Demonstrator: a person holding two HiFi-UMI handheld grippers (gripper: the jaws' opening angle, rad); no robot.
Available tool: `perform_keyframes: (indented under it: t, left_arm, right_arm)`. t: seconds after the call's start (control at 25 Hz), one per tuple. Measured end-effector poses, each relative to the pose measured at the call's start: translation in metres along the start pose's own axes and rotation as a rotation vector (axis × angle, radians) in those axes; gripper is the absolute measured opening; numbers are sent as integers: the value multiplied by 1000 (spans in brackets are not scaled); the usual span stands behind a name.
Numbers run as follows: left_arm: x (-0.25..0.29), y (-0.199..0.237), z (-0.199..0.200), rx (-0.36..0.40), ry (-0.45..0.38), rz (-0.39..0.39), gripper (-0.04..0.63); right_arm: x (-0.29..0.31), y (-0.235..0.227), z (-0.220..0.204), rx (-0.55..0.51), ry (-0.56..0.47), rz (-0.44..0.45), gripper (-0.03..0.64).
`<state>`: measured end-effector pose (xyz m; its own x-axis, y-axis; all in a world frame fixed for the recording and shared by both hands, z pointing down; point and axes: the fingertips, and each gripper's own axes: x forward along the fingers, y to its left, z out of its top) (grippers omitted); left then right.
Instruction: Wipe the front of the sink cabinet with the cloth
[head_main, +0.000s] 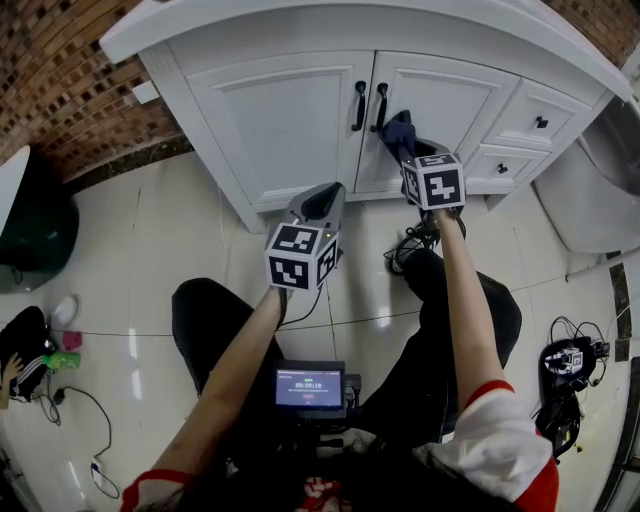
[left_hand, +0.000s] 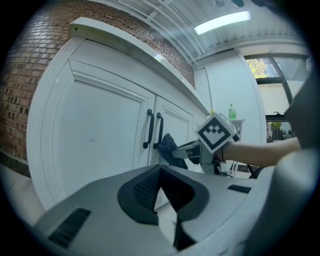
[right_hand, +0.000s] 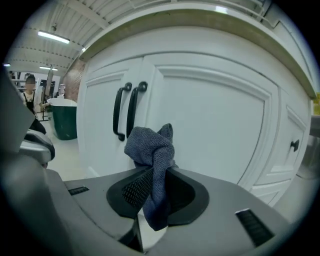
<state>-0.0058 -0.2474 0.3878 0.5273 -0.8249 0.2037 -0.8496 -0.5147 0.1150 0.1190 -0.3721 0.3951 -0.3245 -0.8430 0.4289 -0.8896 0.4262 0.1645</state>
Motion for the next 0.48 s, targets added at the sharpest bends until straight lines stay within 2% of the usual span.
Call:
perform_keyframes:
  t: [0.2, 0.48]
  left_arm:
    - [2, 2, -5, -1, 8, 5, 36]
    - [8, 2, -16, 1, 30, 0, 35]
  right_arm:
    - [30, 15, -54, 7, 97, 28, 81]
    - [61, 44, -109, 5, 194, 75, 81]
